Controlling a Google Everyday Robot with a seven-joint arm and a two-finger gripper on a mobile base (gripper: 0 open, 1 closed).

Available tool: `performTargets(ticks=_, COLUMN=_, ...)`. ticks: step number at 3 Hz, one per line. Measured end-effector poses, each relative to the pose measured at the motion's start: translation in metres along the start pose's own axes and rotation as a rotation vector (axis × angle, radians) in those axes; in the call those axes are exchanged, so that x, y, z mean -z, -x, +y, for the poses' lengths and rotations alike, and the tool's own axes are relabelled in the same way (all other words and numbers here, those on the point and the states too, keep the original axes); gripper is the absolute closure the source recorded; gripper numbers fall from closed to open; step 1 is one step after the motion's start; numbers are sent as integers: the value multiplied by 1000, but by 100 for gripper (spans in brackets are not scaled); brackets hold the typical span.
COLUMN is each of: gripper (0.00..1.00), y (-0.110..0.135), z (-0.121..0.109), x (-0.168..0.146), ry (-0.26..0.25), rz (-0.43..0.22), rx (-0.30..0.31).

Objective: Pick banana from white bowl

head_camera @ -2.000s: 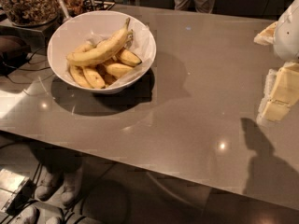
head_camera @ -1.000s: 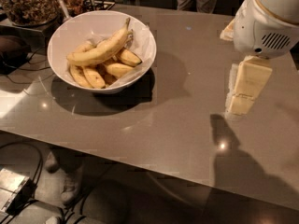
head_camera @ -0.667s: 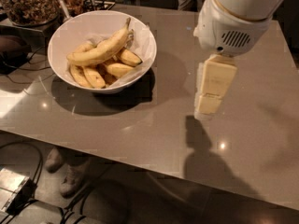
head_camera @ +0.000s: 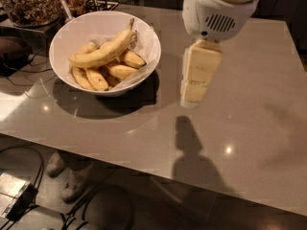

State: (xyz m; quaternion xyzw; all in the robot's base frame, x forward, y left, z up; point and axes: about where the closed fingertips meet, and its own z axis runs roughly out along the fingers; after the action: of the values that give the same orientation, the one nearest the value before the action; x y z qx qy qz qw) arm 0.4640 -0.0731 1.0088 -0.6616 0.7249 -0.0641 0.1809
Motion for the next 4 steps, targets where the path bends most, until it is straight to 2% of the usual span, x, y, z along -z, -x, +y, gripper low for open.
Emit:
performTargets(ticks=1, gripper=0, y=47, z=-28, x=4, ry=-40, rz=-10, rx=81)
performTargets(ticks=2, gripper=0, y=94, z=-49, x=-5, ry=-50, rz=7, rx=185)
performTargets(ticks=4, gripper=0, y=117, z=-56, x=-5, ry=-79, rz=-23, rx=214)
